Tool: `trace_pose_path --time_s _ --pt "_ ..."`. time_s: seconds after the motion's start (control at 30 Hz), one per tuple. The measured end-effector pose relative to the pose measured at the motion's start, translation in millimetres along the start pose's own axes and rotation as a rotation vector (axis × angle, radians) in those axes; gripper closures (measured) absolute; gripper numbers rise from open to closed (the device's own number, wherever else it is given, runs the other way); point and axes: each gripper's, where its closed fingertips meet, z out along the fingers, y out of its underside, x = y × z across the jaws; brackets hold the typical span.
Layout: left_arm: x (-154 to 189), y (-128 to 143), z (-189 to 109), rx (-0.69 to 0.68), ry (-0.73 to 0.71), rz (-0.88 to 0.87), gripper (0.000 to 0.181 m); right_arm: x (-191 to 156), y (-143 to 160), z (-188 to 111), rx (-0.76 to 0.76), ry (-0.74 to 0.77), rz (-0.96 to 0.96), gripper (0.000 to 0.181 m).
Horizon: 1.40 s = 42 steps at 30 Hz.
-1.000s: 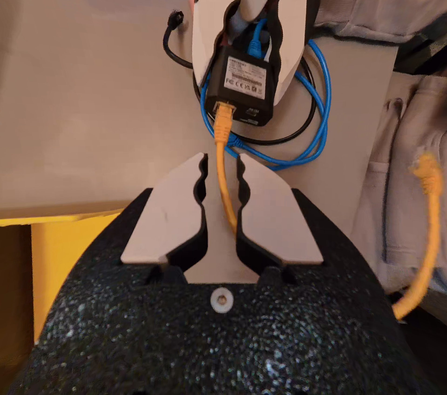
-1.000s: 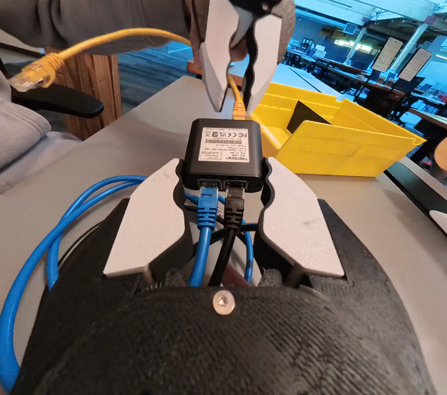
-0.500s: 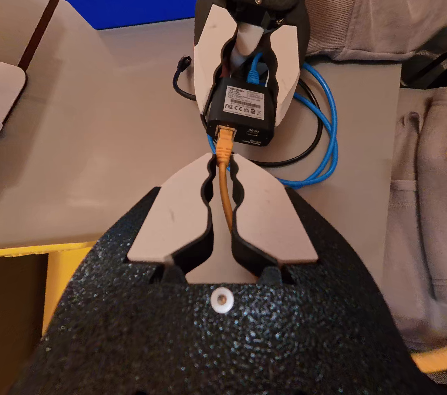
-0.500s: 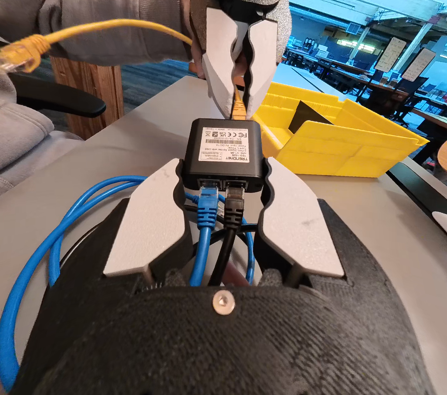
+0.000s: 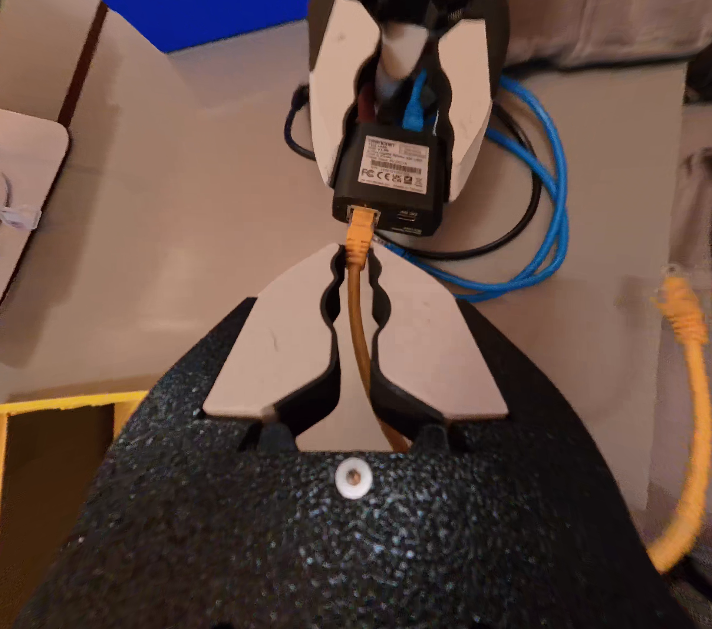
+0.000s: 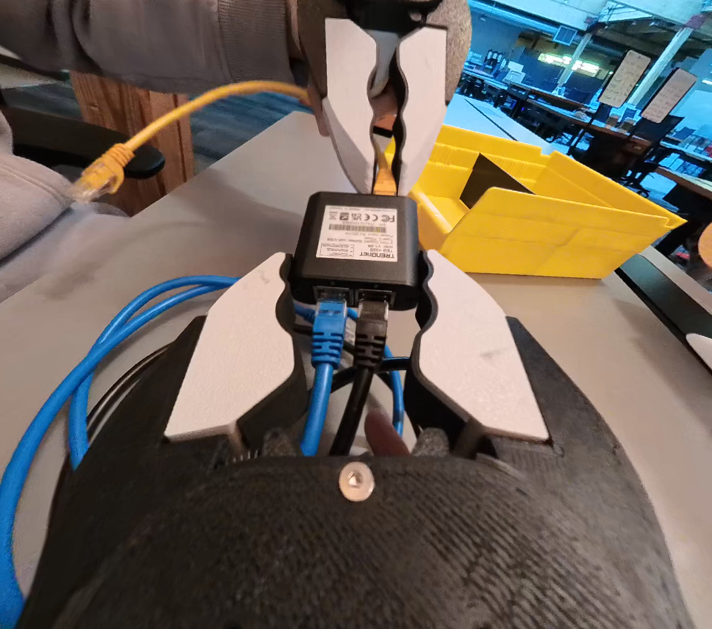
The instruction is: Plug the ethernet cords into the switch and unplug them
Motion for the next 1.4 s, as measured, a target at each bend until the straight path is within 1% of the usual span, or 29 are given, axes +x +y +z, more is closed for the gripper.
trace_pose_path --time_s 0.03,0.1,0.13,0.2,0.23,0.27,0.3,0.33,0.4,0.47,0.57,0.63,0.7,0.73,0.77,0.83,0.9,0.97,1.0,1.03,1.07,1.13,1.2,1.27,1.4 --pt "-4.2 -3.6 -6.7 0.044 -0.021 -0.026 0.164 1.1 -1.3 0.6 0.011 0.012 -0.008 0.119" --pt "-22.8 -14.2 -34.9 0.171 -0.149 -0.095 0.148 4.7 -0.4 -0.8 0.006 0.044 -0.022 0.119" --pt "-31.9 -21.7 -56.5 0.276 -0.222 -0.138 0.143 8.1 -1.7 -2.9 0.012 0.069 -0.025 0.119" --pt "-42.9 -29.5 -105.6 0.541 -0.349 -0.224 0.143 16.9 -12.7 -10.1 0.066 0.125 -0.028 0.119" --pt "-48.3 -24.2 -128.2 0.663 -0.427 -0.28 0.145 22.9 -20.6 -14.7 0.103 0.163 -0.031 0.119" --pt "-51.8 -12.4 -143.9 0.752 -0.502 -0.329 0.145 27.6 -29.2 -19.6 0.145 0.186 -0.022 0.119" --pt "-51.7 3.8 -149.4 0.794 -0.554 -0.356 0.145 32.3 -37.7 -24.1 0.184 0.204 -0.018 0.119" --pt "-49.9 23.0 -145.1 0.793 -0.59 -0.382 0.146 39.1 -46.6 -28.9 0.216 0.243 -0.021 0.119" --pt "-39.4 56.7 -116.9 0.722 -0.581 -0.431 0.146 50.4 -70.2 -38.7 0.274 0.308 -0.046 0.119" --pt "-25.2 74.5 -86.8 0.659 -0.547 -0.441 0.148 61.5 -102.2 -51.7 0.332 0.359 -0.098 0.12" --pt "-14.2 79.4 -62.9 0.609 -0.563 -0.397 0.148 83.3 -157.5 -81.3 0.348 0.434 -0.205 0.119" --pt "-12.6 79.7 -51.9 0.595 -0.552 -0.395 0.149 104.7 -190.9 -113.8 0.32 0.538 -0.311 0.12" --pt "-11.2 76.2 -47.3 0.589 -0.537 -0.384 0.149 127.3 -215.7 -150.5 0.265 0.656 -0.383 0.12" --pt "-9.8 75.0 -45.6 0.585 -0.528 -0.372 0.149 137.7 -224.2 -170.9 0.243 0.721 -0.41 0.12" --pt "-9.8 75.0 -45.1 0.58 -0.532 -0.369 0.149 146.9 -226.4 -189.7 0.207 0.766 -0.423 0.12" --pt "-8.3 73.7 -44.8 0.579 -0.536 -0.353 0.15 165.5 -220.2 -229.2 0.149 0.9 -0.428 0.12" --pt "-5.8 72.1 -43.9 0.574 -0.538 -0.328 0.152 180.3 -198.9 -270.7 0.09 1.081 -0.431 0.119" --pt "-4.0 71.2 -43.0 0.568 -0.543 -0.308 0.152 190.6 -163.4 -320.9 0.053 1.354 -0.385 0.12" --pt "-3.7 70.9 -43.0 0.567 -0.549 -0.302 0.153 190.9 -140.9 -341.6 0.065 1.459 -0.334 0.12" --pt "-3.5 70.7 -42.9 0.565 -0.554 -0.297 0.154 189.5 -116.7 -356.9 0.056 1.544 -0.275 0.12" --pt "-2.7 70.3 -42.5 0.563 -0.553 -0.29 0.155 185.9 -94.9 -366.6 0.002 1.618 -0.26 0.119" --pt "-1.0 69.4 -41.3 0.557 -0.551 -0.275 0.155 179.5 -64.2 -366.5 -0.162 1.686 -0.307 0.12" --pt "0.9 68.7 -39.7 0.548 -0.555 -0.254 0.157 178.9 -41.6 -353.9 -0.343 1.682 -0.349 0.119" --pt "3.0 68.1 -36.4 0.527 -0.554 -0.232 0.157 176.7 -19.9 -353.0 -0.523 1.742 -0.334 0.12" --pt "6.2 67.6 -30.9 0.493 -0.556 -0.194 0.157 165.3 20.9 -369.8 -0.642 1.868 -0.144 0.12"
